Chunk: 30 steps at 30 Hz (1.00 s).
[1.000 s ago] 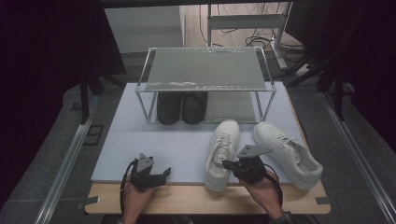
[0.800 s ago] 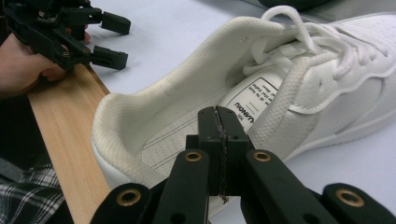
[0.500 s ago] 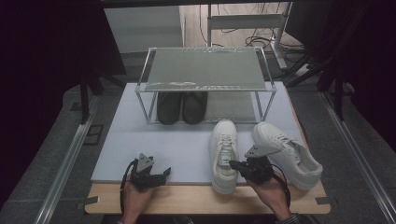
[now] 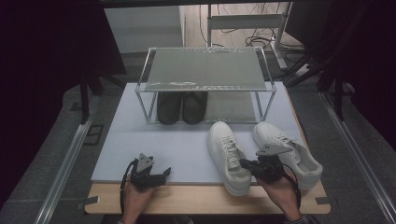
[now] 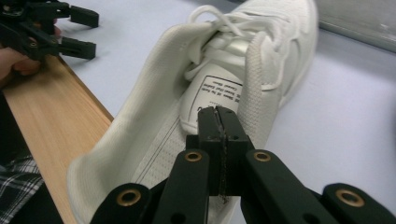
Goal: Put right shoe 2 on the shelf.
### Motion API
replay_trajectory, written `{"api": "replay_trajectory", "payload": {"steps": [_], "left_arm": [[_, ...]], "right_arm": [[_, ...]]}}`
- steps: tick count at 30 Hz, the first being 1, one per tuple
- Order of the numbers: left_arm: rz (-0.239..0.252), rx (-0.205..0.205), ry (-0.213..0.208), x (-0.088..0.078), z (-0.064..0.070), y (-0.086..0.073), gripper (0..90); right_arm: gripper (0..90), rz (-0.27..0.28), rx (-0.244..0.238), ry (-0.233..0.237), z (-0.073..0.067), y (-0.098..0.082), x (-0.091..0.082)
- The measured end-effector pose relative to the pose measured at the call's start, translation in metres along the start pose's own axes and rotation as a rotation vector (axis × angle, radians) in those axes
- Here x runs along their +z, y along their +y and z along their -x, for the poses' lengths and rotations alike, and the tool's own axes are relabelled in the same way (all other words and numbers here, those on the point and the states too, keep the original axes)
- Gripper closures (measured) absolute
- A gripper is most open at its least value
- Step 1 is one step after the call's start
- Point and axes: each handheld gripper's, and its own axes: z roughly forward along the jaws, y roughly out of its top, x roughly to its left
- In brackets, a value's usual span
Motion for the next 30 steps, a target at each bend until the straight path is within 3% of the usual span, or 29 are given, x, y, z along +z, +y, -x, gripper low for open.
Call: {"api": "replay_trajectory", "payload": {"steps": [9,19,24,30], "left_arm": [[0.0,0.0,0.0,0.0,0.0,0.0,12.8],[0.0,0.0,0.0,0.0,0.0,0.0,12.8],[0.0,0.0,0.0,0.0,0.0,0.0,12.8],[0.0,0.0,0.0,0.0,0.0,0.0,12.9]], "right_arm": [[85.6,-0.015,0.031,0.005,-0.002,0.003,-0.007],[68.8,-0.006,0.019,-0.064,0.0,0.014,-0.019],[60.6,-0.014,0.043,-0.08,0.005,0.017,-0.013],[60.5,-0.036,0.062,-0.068,0.011,0.017,0.001]]}}
